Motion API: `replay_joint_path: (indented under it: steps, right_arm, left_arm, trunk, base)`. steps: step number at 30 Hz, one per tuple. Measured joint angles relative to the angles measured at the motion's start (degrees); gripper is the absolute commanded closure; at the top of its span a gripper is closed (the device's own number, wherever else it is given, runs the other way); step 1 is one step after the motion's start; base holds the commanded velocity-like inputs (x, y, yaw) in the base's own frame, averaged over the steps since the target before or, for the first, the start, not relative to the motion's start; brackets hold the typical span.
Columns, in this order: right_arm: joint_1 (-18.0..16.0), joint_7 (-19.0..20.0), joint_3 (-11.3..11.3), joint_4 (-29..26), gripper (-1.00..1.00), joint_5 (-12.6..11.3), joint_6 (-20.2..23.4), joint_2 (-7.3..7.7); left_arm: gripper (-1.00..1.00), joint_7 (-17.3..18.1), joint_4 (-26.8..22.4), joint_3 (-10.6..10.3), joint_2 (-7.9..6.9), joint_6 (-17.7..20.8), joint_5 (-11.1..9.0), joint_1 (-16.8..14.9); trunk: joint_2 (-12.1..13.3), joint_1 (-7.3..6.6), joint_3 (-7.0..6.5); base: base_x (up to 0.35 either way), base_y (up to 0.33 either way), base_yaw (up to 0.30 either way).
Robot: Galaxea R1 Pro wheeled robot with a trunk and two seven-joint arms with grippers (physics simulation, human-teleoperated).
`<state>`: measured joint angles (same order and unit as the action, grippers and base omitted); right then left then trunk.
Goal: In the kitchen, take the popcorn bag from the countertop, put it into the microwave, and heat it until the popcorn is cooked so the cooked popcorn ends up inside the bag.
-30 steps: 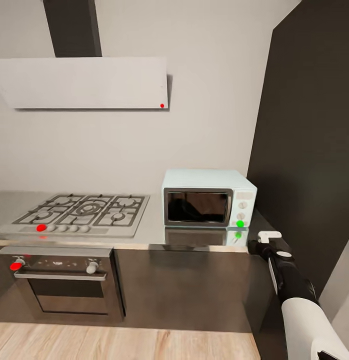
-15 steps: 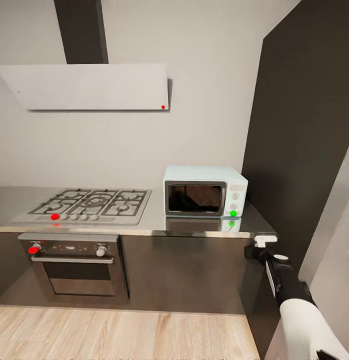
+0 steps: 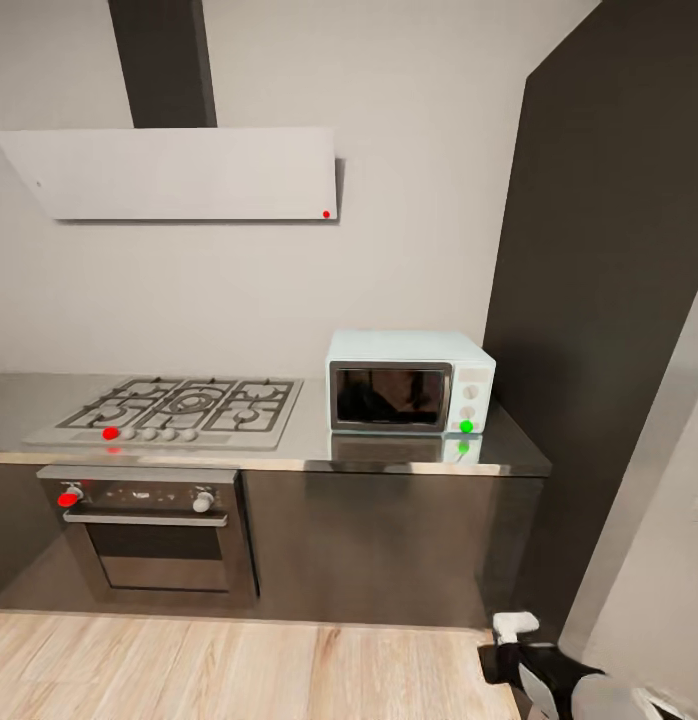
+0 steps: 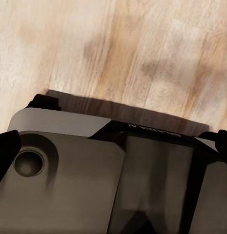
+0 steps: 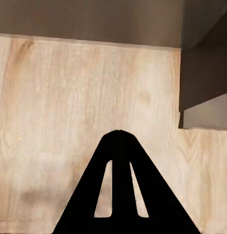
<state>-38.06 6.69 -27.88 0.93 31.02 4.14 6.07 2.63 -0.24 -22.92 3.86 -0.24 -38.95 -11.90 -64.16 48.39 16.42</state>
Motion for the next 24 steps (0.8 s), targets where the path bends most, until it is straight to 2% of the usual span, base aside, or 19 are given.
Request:
replay_joint_path:
  steps: [2,7,10,12,13,17,18,19,24]
  right_arm:
    - [9.0,-0.5,0.0,0.7,1.00,-0.1,-2.0,0.09]
    - [26.1,-0.4,-0.2,0.8,1.00,-0.4,-10.9,-0.24]
    - [28.3,-0.4,-0.4,0.8,1.00,-0.9,-11.8,-0.23]
    - [29.0,-0.5,-0.5,0.8,1.00,-3.6,-12.0,-0.16]
    - [29.1,-0.5,-0.5,0.8,1.00,-4.2,-12.0,-0.12]
    - [29.0,-0.2,-0.5,0.8,1.00,-4.9,-11.5,-0.23]
    - [29.1,-0.3,-0.4,0.8,1.00,-4.5,-7.9,-2.90]
    - [29.1,-0.3,-0.5,0.8,1.00,-4.5,-7.8,-3.30]
    - [29.1,-0.3,-0.5,0.8,1.00,-4.5,-7.8,-3.33]
  left_arm:
    - [-1.00,0.0,0.0,0.0,0.00,0.0,0.0,0.0]
    - [-1.00,0.0,0.0,0.0,0.00,0.0,0.0,0.0]
    - [-1.00,0.0,0.0,0.0,0.00,0.0,0.0,0.0]
    - [-1.00,0.0,0.0,0.0,0.00,0.0,0.0,0.0]
    - [-1.00,0.0,0.0,0.0,0.00,0.0,0.0,0.0]
    - [-1.00,0.0,-0.4,0.0,-0.26,-0.1,0.0,0.0]
    - [-1.00,0.0,-0.5,0.1,-1.26,-0.1,0.0,0.0]
    - [-1.00,0.0,-0.5,0.1,-1.31,-0.1,0.0,0.0]
    - [-1.00,0.0,-0.5,0.1,-1.32,-0.1,0.0,0.0]
  trunk:
    - [0.0,0.00,0.01]
    - [0.0,0.00,0.00]
    - [0.0,0.00,0.00]
    - [0.0,0.00,-0.01]
    - [0.0,0.00,-0.01]
    - [0.0,0.00,-0.01]
    - [0.0,0.00,0.00]
    - [0.0,0.00,-0.01]
    - [0.0,0.00,-0.01]
  base:
    - [0.000,0.000,0.000]
    - [0.000,0.000,0.000]
    - [0.000,0.000,0.000]
    - [0.000,0.000,0.000]
    - [0.000,0.000,0.000]
    - [0.000,0.000,0.000]
    - [0.000,0.000,0.000]
    - [0.000,0.000,0.000]
    - [0.000,0.000,0.000]
